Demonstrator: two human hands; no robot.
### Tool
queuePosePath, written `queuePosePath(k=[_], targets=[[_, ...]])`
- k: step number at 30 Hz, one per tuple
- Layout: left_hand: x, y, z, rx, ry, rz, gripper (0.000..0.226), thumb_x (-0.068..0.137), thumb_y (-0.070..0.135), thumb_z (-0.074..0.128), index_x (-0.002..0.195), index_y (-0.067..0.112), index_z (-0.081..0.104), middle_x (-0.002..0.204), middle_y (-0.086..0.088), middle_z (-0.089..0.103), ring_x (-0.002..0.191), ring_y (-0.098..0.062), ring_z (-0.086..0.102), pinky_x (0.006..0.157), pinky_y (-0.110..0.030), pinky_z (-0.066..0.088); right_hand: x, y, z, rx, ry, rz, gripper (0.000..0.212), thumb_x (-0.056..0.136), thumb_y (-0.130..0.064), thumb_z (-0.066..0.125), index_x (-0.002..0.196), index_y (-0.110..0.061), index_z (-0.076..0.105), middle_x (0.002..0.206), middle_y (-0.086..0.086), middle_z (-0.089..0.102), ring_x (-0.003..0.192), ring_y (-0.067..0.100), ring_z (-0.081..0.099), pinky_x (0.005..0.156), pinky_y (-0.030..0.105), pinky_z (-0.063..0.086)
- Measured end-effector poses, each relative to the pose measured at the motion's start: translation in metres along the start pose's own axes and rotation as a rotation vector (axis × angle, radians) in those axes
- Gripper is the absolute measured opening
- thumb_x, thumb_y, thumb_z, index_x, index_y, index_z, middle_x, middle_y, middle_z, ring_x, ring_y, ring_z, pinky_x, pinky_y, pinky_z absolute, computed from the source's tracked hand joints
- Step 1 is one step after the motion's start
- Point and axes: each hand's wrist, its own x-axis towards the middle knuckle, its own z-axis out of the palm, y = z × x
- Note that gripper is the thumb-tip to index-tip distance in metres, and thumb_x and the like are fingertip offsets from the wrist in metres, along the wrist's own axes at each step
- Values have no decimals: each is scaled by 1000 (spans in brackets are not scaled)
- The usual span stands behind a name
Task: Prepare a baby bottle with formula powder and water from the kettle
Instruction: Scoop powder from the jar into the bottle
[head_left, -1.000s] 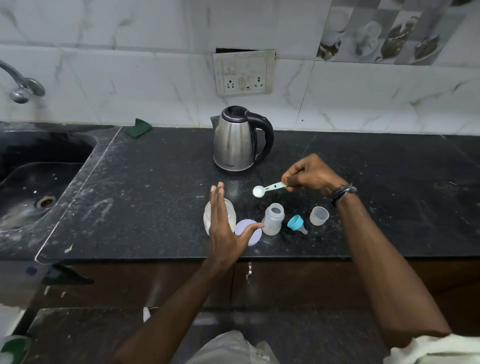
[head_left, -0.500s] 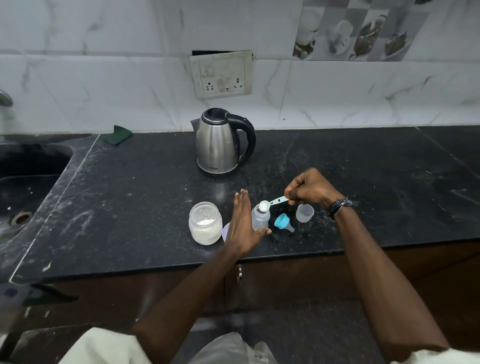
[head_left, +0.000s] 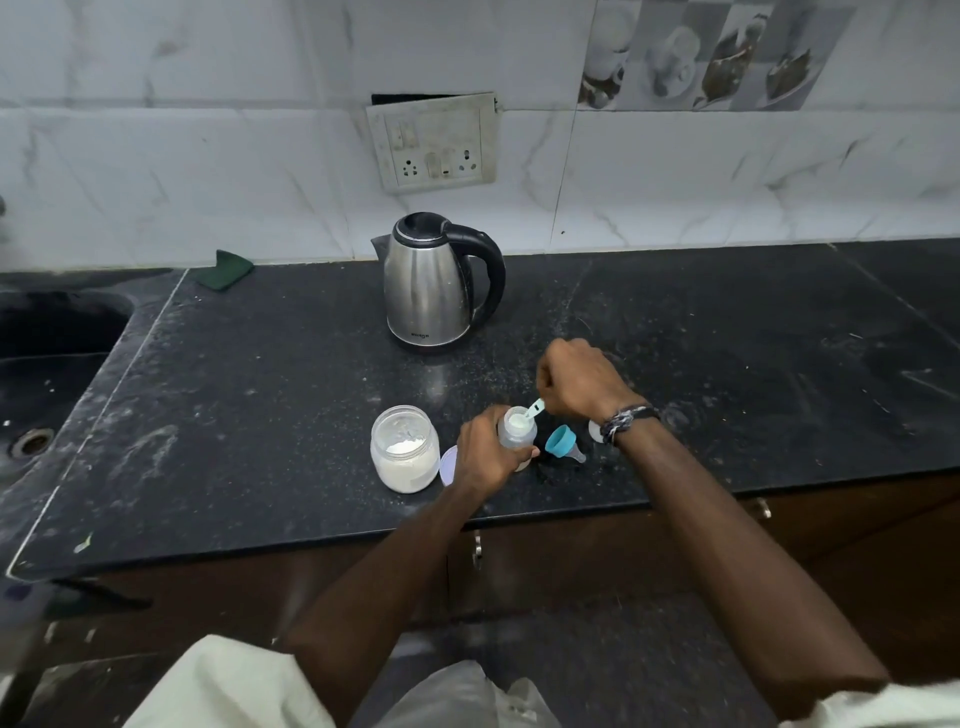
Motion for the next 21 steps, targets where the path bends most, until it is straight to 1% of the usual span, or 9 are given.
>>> queuePosePath(k=[2, 5, 7, 9, 11, 15, 18, 19, 21], targets=[[0, -3, -1, -23, -9, 7, 61, 59, 29, 91, 113, 16, 66, 107, 1, 73, 99, -16, 67, 88, -42, 55, -1, -10, 6, -55, -46, -72, 18, 75, -2, 71, 68, -17, 64, 85, 6, 69, 76, 24, 66, 67, 37, 56], [-1, -5, -4, -32, -20, 15, 56, 58, 34, 90, 106, 17, 67, 98, 3, 74, 90, -13, 69, 80, -44, 57, -2, -18, 11, -64, -107, -113, 18, 73, 1, 71, 72, -16, 66, 87, 4, 69, 78, 23, 66, 65, 34, 53], [-1, -5, -5, -42, -34, 5, 59, 58, 33, 90, 109, 16, 66, 100, 2, 74, 92, -15, 70, 82, -45, 56, -3, -23, 15, -156, -65, -147, 16, 73, 1, 67, 77, -14, 64, 89, 7, 67, 80, 29, 65, 62, 35, 47], [-1, -3, -7, -43, -50, -4, 61, 59, 33, 90, 111, 14, 65, 103, -1, 74, 95, -19, 70, 84, -46, 56, -2, -26, 17, -175, -73, -159, 15, 72, 0, 67, 77, -14, 66, 87, 7, 68, 80, 29, 65, 63, 36, 50], [-1, -2, -8, -32, -52, 4, 58, 60, 33, 89, 109, 12, 64, 102, -2, 74, 95, -20, 69, 83, -47, 56, 2, -28, 15, -103, -118, -134, 16, 69, 0, 69, 70, -16, 69, 81, 2, 71, 77, 25, 67, 68, 37, 56], [-3, 0, -8, -21, -39, 9, 59, 62, 31, 90, 111, 11, 65, 105, -4, 74, 98, -21, 69, 86, -46, 55, 6, -31, 10, -84, -110, -83, 11, 69, -3, 74, 71, -13, 69, 80, 6, 72, 76, 27, 68, 65, 36, 55], [-2, 1, -9, -4, -43, 9, 58, 62, 31, 90, 111, 11, 64, 105, -4, 73, 97, -20, 68, 86, -46, 55, 9, -32, 6, 20, -180, -24, 19, 63, -1, 81, 62, -16, 70, 69, -2, 72, 66, 15, 69, 61, 29, 58], [-2, 1, -9, -4, -43, 8, 59, 63, 31, 90, 111, 11, 64, 105, -4, 73, 98, -20, 68, 86, -46, 55, 10, -32, 3, 29, -169, -3, 20, 63, -1, 81, 60, -17, 69, 70, -1, 73, 67, 16, 70, 62, 30, 58], [-2, 1, -9, 0, -40, -1, 60, 62, 31, 90, 113, 12, 64, 107, -4, 73, 100, -21, 67, 88, -45, 54, 10, -33, 1, 8, -116, 2, 21, 65, -1, 76, 61, -17, 64, 77, 5, 73, 74, 23, 70, 68, 36, 59]])
